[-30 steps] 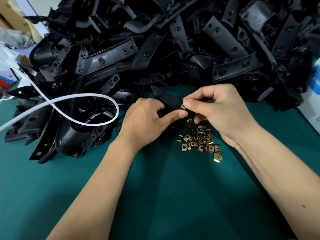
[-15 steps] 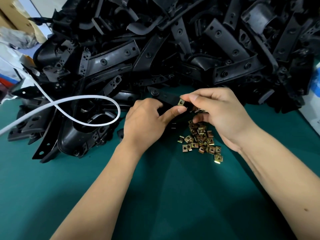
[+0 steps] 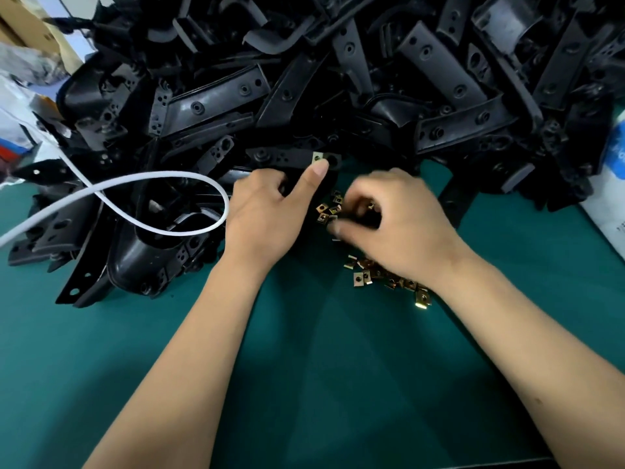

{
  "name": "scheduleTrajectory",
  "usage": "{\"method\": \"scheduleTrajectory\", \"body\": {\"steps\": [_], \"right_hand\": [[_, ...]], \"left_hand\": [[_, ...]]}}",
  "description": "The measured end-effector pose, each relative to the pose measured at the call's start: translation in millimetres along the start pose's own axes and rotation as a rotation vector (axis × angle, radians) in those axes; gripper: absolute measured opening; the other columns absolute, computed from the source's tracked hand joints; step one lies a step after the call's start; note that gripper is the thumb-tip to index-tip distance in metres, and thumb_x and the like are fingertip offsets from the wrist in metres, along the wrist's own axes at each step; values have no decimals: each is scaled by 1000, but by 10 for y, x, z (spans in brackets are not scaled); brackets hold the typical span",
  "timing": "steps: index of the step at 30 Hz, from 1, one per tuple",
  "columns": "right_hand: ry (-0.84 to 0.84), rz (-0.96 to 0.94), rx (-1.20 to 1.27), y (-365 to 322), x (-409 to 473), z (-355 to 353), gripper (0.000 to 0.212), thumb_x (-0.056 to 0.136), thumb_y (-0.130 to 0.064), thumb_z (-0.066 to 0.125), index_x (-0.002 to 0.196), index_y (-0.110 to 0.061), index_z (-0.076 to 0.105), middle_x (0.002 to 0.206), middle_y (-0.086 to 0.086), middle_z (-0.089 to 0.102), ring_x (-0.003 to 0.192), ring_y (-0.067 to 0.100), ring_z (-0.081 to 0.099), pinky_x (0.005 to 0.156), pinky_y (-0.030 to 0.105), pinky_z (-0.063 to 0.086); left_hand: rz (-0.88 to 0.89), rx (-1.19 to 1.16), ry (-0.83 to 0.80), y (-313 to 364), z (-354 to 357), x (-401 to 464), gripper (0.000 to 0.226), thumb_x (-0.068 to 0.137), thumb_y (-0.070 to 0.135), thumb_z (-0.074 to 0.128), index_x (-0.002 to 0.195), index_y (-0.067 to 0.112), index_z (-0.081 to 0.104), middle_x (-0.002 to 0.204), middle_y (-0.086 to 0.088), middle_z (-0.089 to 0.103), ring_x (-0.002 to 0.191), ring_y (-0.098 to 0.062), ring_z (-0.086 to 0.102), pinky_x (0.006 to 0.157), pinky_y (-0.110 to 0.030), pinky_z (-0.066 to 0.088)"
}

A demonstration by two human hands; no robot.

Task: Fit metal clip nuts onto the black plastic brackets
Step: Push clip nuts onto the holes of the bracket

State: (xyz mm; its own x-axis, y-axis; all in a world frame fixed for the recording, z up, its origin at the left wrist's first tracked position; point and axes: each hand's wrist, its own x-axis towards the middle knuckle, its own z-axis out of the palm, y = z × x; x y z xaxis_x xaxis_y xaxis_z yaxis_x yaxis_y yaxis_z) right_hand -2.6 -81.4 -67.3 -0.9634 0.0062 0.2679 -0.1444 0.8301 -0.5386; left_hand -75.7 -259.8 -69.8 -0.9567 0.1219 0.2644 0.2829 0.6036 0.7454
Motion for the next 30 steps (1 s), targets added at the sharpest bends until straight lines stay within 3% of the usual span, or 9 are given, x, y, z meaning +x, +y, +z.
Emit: {"method": "scheduleTrajectory", "body": {"steps": [3, 11, 13, 16, 19, 22, 25, 28, 30], "right_hand": [[-178, -48, -107, -44, 5, -15, 36, 80, -61, 77, 91, -28, 68, 88, -10, 57, 93, 15, 51, 80, 41, 49], [-85, -117, -101, -87, 25, 59, 23, 100, -32, 62, 88, -14, 65, 82, -5, 56, 86, 18, 51, 69, 37, 37], [-27, -93, 23, -66, 31, 55, 15, 99, -26, 64, 91, -15, 69, 83, -5, 63, 82, 17, 58, 71, 38, 46], [145, 0, 239, -14, 42, 31, 11, 99, -22, 67, 90, -17, 72, 76, -5, 69, 70, 16, 64, 65, 30, 49], [236, 123, 416, 76, 93, -8, 11, 97, -19, 69, 89, -19, 76, 77, -7, 74, 73, 9, 69, 68, 27, 52], [234, 218, 646, 130, 105, -39, 11, 95, -12, 70, 91, -19, 78, 79, -6, 78, 75, 4, 73, 68, 16, 51], [209, 224, 778, 126, 91, -63, 10, 93, -9, 72, 92, -16, 79, 81, 1, 79, 76, 7, 74, 66, 14, 51], [186, 180, 810, 101, 81, -101, 10, 90, -7, 74, 93, -15, 80, 85, 1, 80, 82, 10, 76, 69, 15, 53], [168, 139, 769, 84, 67, -117, 11, 89, -8, 76, 95, -15, 81, 87, -2, 80, 88, 12, 76, 76, 19, 56]], "left_hand": [[-12, 18, -4, 24, 5, -16, 74, 91, 75, 53, 54, 15, 30, 44, 10, 37, 48, -13, 34, 52, -36, 33], [-21, 18, -17, 66, 12, -43, 78, 97, 73, 44, 46, 16, 30, 39, 8, 37, 44, -14, 36, 52, -35, 28], [-16, 27, -10, 77, 5, -41, 77, 96, 71, 46, 46, 15, 30, 39, 8, 37, 45, -14, 38, 52, -35, 28], [12, -15, -16, 85, -48, -35, 74, 94, 70, 47, 52, 15, 23, 41, 8, 30, 45, -13, 32, 47, -29, 25], [144, -23, -154, 57, -111, -66, 68, 93, 68, 48, 56, 16, 24, 45, 8, 28, 44, -11, 29, 46, -24, 21], [246, 36, -287, 46, -110, -145, 68, 90, 70, 50, 54, 17, 25, 45, 8, 29, 43, -13, 28, 45, -23, 20], [309, 14, -276, 47, -67, -177, 64, 94, 62, 56, 53, 21, 29, 46, 9, 35, 46, -12, 35, 49, -22, 25], [392, -32, -284, 59, -43, -187, 57, 96, 56, 59, 55, 18, 47, 57, 6, 51, 58, -16, 50, 57, -37, 41], [408, -76, -305, 60, -45, -190, 47, 98, 48, 64, 55, 34, 52, 58, 15, 53, 56, -9, 50, 55, -29, 37]]}}
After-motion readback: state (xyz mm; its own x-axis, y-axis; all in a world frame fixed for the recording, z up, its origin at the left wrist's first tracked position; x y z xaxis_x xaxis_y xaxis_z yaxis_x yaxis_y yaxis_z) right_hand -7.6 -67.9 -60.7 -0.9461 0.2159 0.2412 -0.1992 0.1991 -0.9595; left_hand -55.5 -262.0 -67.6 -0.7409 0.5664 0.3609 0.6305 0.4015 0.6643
